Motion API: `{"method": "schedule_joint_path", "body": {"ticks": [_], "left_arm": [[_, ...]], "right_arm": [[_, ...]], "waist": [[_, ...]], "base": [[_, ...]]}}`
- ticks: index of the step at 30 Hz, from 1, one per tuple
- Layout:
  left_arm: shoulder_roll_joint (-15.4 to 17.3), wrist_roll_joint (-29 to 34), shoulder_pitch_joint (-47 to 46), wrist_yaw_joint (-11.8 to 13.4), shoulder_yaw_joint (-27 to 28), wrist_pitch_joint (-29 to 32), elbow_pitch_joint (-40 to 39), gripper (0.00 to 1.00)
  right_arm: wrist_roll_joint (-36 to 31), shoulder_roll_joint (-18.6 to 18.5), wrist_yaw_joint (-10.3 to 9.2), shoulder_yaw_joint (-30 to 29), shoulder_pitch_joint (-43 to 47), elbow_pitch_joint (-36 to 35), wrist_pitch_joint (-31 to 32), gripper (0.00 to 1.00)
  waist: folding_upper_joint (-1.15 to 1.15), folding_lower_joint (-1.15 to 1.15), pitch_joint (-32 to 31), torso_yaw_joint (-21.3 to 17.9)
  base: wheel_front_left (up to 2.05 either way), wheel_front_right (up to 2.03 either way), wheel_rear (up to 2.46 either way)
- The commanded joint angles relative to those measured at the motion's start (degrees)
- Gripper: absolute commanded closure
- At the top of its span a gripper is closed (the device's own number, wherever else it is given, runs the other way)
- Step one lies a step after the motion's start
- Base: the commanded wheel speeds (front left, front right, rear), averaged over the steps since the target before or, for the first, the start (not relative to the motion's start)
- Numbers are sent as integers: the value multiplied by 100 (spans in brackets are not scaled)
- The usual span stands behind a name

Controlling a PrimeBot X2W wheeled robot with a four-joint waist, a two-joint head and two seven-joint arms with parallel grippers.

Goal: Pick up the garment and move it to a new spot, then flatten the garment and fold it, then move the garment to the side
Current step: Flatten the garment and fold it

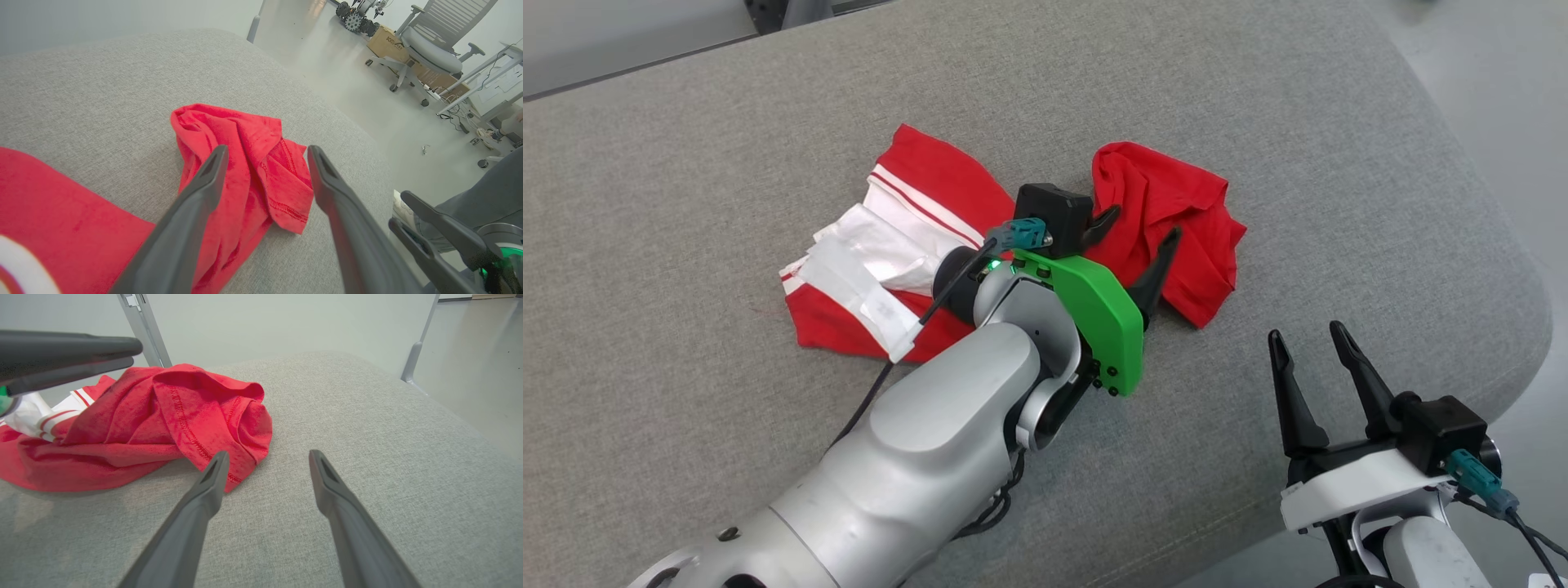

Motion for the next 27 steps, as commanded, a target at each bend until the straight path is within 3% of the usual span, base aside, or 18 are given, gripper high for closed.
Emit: {"method": "schedule_joint_path", "body": {"ticks": [1, 6, 15, 16, 17, 18, 19, 27], "left_arm": [[13, 49, 33, 85, -49, 17, -20, 0], [12, 208, -31, 265, -256, 113, 29, 0], [13, 289, -247, 323, -343, 67, 503, 0], [11, 282, -304, 306, -352, 67, 597, 46], [11, 268, -324, 293, -365, 70, 620, 66], [10, 247, -344, 273, -389, 75, 627, 96], [10, 224, -366, 257, -416, 84, 623, 100], [8, -52, -539, 208, -584, -54, 118, 100]], "right_arm": [[2, -8, -2, 32, -79, -13, -19, 0], [62, -6, -2, 78, -43, -36, -19, 0], [224, -7, -2, 168, -50, 26, -19, 0], [261, -7, -2, 175, -78, 33, -19, 0], [269, -7, -2, 181, -83, 35, -19, 0], [283, -7, -2, 180, -85, 41, -19, 0], [288, -7, -2, 178, -84, 47, -19, 0], [309, -7, -2, 164, -36, 88, -19, 0]], "waist": [[0, 0, 18, -36], [0, 0, 101, -196], [0, 0, 241, -434], [0, 0, 251, -471], [0, 0, 252, -486], [0, 0, 251, -498], [0, 0, 248, -506], [0, 0, 137, -502]], "base": [[0, 0, 0], [0, 0, 0], [0, 0, 0], [0, 0, 0], [0, 0, 0], [0, 0, 0], [0, 0, 0], [0, 0, 0]]}}
